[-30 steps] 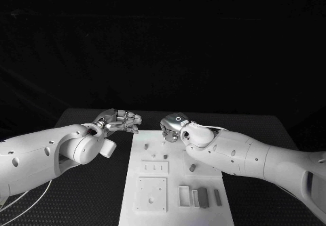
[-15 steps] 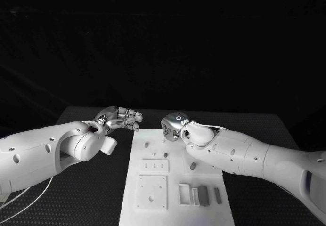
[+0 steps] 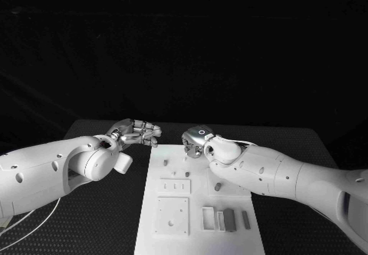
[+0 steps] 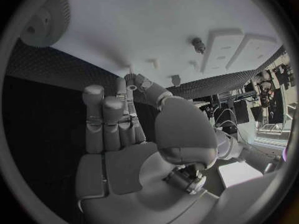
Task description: Assemble the parts on the task board
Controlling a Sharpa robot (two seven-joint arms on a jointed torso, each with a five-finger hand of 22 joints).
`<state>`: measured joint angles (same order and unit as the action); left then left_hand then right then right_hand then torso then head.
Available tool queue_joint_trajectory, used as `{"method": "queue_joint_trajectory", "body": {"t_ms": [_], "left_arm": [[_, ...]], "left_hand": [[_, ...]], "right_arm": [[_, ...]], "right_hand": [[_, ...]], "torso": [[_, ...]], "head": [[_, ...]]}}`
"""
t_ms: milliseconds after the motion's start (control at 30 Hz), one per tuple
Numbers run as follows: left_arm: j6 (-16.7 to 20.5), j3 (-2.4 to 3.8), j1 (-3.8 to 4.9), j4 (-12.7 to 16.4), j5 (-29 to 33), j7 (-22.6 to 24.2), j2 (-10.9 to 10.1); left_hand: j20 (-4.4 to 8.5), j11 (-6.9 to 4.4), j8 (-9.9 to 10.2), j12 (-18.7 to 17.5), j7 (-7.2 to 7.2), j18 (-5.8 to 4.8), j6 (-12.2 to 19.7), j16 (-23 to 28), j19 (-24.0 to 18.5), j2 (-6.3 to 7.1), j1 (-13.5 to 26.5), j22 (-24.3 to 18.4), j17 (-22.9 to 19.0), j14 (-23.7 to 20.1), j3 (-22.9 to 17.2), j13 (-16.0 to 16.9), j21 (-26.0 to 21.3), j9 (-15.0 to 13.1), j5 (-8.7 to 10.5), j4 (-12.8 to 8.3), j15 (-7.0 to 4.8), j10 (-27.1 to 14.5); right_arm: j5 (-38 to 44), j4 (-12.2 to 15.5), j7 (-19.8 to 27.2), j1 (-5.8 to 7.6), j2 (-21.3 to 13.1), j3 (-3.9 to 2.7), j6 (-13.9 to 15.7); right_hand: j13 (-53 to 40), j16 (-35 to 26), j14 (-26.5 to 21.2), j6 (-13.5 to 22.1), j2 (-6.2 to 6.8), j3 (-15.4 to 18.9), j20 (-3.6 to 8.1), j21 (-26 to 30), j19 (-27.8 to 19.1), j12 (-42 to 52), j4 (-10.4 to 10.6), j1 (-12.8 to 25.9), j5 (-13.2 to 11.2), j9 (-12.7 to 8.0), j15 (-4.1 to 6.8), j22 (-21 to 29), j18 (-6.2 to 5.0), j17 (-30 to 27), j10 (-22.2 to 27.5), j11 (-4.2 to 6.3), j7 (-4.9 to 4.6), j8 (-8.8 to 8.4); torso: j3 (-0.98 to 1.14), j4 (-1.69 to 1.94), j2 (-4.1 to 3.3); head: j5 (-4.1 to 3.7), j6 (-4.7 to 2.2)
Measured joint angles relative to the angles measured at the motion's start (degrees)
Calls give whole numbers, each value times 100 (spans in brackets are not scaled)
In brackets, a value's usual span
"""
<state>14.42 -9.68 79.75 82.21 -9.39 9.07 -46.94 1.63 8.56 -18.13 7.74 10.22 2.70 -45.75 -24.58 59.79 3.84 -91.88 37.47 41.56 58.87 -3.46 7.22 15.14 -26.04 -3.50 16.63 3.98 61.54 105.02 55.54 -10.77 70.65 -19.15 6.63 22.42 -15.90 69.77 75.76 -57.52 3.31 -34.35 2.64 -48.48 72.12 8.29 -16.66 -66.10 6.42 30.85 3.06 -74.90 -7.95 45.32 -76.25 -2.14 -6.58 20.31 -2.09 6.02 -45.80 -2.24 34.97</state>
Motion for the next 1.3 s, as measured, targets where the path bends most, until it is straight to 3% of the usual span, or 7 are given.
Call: {"method": "queue_joint_trajectory", "body": {"t_ms": [67,300,667,1300], "left_arm": [[0,0,1,-1,0,-1,4],[-1,0,6,-5,-1,-4,6],[-1,0,9,-6,-1,-8,4],[-2,0,18,-7,-2,-12,1]], "left_hand": [[0,0,0,0,0,0,0,10,0,0,0,0,1,0,0,0,0,0,0,0,0,0],[0,0,0,0,0,0,0,22,0,0,0,-1,2,0,0,0,0,5,0,0,0,0],[-1,0,0,-22,0,1,0,22,1,0,0,4,12,0,0,0,0,4,0,0,0,0],[-1,0,22,-22,0,1,0,22,1,0,0,9,27,0,-26,0,0,4,0,-1,0,0]], "right_arm": [[-31,-21,8,0,14,-1,2],[-133,-2,34,-6,16,3,-4],[-255,27,87,-9,13,4,-105],[-320,-54,44,-33,-7,19,-259]], "right_hand": [[0,0,-26,49,0,-14,0,0,-18,-9,14,0,0,111,12,0,1,-6,32,-14,-28,-15],[-10,0,-58,112,3,-14,-18,0,-38,-75,14,3,-4,124,26,-5,0,-33,133,-52,-70,-86],[-33,0,-156,358,169,-40,-38,0,-60,-237,38,79,2,78,13,-4,-2,-88,370,-162,-192,-267],[-47,0,-136,369,168,-40,-41,0,-59,-252,38,78,3,73,-6,-3,-42,-94,369,-162,-184,-280]], "torso": [[-1,1,0],[-4,3,-1],[-4,3,-3],[3,-7,-8]], "head": [[1,-2],[13,15],[30,49],[9,47]]}}
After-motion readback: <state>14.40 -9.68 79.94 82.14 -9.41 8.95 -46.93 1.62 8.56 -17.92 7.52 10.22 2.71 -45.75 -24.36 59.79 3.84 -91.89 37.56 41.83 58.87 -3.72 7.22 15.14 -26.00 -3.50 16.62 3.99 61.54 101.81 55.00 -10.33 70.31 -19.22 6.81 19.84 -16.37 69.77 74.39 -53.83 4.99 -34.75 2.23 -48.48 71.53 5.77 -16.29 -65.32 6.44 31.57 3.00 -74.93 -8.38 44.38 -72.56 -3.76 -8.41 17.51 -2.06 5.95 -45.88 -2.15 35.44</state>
